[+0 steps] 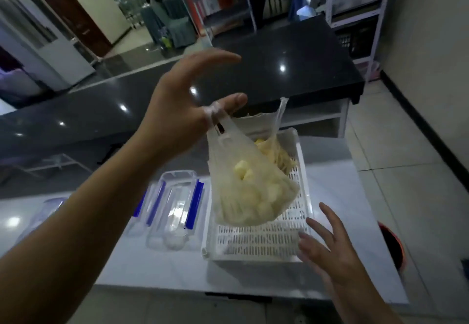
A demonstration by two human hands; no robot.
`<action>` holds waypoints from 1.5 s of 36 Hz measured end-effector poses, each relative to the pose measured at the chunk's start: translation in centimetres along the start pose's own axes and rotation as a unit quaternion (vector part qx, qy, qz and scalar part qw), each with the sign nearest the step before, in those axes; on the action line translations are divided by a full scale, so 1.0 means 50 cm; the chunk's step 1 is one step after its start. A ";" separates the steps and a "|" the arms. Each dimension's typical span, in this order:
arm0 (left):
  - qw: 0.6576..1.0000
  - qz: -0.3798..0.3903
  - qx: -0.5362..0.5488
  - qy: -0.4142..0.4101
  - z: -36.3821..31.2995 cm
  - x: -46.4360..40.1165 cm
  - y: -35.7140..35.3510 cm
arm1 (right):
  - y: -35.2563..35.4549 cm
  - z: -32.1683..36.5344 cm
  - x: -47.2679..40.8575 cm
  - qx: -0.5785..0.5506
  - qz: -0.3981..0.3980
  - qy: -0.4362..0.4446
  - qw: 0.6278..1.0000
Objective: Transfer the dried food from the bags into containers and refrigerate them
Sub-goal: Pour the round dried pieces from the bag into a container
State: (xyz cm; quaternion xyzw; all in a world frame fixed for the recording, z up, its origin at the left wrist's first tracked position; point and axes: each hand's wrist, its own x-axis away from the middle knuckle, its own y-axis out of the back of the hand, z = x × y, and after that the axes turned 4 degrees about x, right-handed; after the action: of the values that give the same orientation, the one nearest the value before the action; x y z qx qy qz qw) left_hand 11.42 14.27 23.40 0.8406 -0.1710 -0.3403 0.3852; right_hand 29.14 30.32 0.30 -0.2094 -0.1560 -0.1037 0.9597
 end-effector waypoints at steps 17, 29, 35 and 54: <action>0.977 0.098 0.175 0.075 0.054 0.006 0.135 | -0.116 0.014 -0.110 -0.362 0.219 -0.120 0.898; 0.904 0.286 0.314 0.040 0.391 0.142 0.256 | -0.234 -0.022 -0.132 -0.092 0.055 -0.043 0.993; 0.919 0.285 0.273 0.003 0.520 0.185 0.272 | -0.317 -0.049 -0.151 -0.008 -0.053 -0.051 0.997; 0.960 -0.011 0.270 0.071 0.752 0.345 0.180 | -0.447 -0.030 -0.188 0.168 -0.195 -0.027 0.966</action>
State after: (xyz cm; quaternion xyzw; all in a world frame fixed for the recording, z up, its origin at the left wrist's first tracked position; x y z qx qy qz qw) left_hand -3.00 -20.99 4.97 0.9371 -0.2194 -0.2254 0.1510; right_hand 14.88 11.00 4.02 -0.0133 -0.2347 -0.2554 0.9378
